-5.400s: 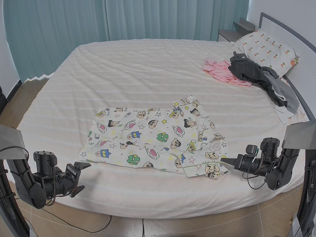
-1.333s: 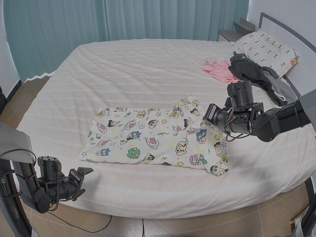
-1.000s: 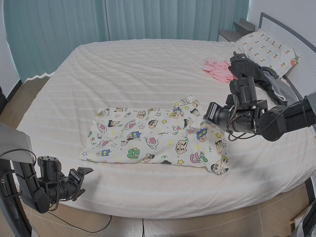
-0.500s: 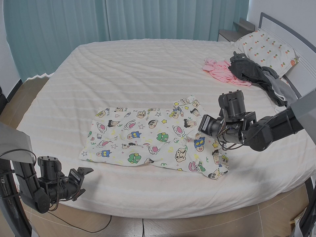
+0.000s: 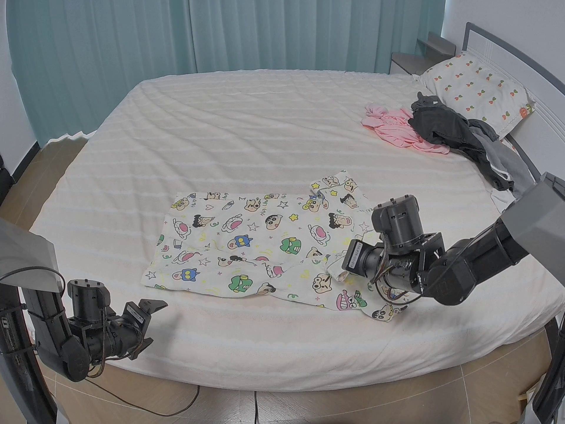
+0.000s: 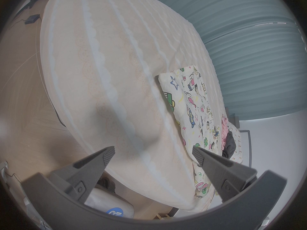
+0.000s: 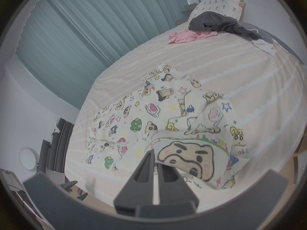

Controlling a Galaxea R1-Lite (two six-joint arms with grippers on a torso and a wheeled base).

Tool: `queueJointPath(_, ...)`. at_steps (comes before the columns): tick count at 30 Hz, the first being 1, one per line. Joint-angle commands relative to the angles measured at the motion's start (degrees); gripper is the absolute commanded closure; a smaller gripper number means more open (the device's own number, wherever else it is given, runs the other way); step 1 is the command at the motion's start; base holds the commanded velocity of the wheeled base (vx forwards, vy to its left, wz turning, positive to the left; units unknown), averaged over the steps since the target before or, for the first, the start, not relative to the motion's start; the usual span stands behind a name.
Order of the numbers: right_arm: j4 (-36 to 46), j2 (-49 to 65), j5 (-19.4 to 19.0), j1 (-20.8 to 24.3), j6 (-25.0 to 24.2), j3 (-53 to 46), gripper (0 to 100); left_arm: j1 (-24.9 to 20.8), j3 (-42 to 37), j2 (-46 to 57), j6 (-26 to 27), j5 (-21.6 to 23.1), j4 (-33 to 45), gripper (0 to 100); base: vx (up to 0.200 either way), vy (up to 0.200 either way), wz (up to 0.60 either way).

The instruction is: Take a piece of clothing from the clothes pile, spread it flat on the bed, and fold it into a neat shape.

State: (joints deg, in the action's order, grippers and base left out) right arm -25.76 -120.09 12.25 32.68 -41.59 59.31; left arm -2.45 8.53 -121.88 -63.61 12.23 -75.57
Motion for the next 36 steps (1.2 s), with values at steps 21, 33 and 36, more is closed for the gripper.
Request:
queueJointPath(21,-4.65,-1.38,1.9,6.34,-7.1,-12.64,100,-0.01,-0.1,-0.02,-0.02,-0.01,-0.02,0,0.0,0.0,0.0)
queueJointPath(33,-9.49,1.88,1.46,6.96,-8.59,-19.58,0,-0.01,-0.1,-0.02,-0.02,-0.01,-0.02,0,0.0,0.0,0.0)
queueJointPath(36,-11.86,7.41,-0.3,7.66,-8.59,-23.27,0,-0.01,-0.18,-0.02,-0.02,-0.01,-0.02,0,0.0,0.0,0.0)
